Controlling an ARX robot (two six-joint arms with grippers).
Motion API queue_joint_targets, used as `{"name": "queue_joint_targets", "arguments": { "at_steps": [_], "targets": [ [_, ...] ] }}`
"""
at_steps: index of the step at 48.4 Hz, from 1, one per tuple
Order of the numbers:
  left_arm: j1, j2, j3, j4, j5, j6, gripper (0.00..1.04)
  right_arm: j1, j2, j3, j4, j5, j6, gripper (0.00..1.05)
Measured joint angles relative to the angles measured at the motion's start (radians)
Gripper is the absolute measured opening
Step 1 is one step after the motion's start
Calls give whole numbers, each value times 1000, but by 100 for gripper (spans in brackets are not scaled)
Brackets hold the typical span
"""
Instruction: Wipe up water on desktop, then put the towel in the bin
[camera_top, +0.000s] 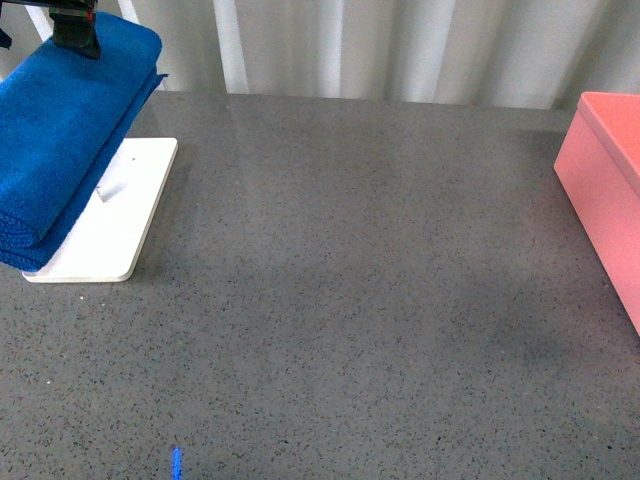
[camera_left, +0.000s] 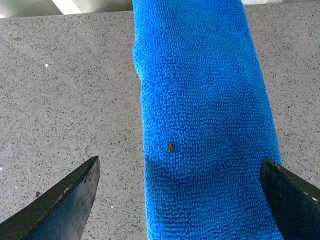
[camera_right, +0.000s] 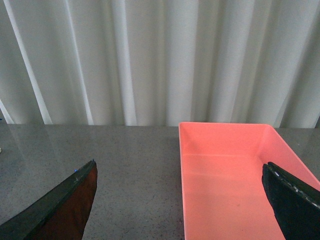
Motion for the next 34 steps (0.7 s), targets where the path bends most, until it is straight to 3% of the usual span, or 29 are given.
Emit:
{"name": "queue_joint_targets", "arguments": {
  "at_steps": [14,34],
  "targets": [
    [0,2,-35,12,5,4,98,0,0,0,0,0,0,98],
    [5,3,-39,19,33,7,36,0,0,0,0,0,0,98]
  ]
}}
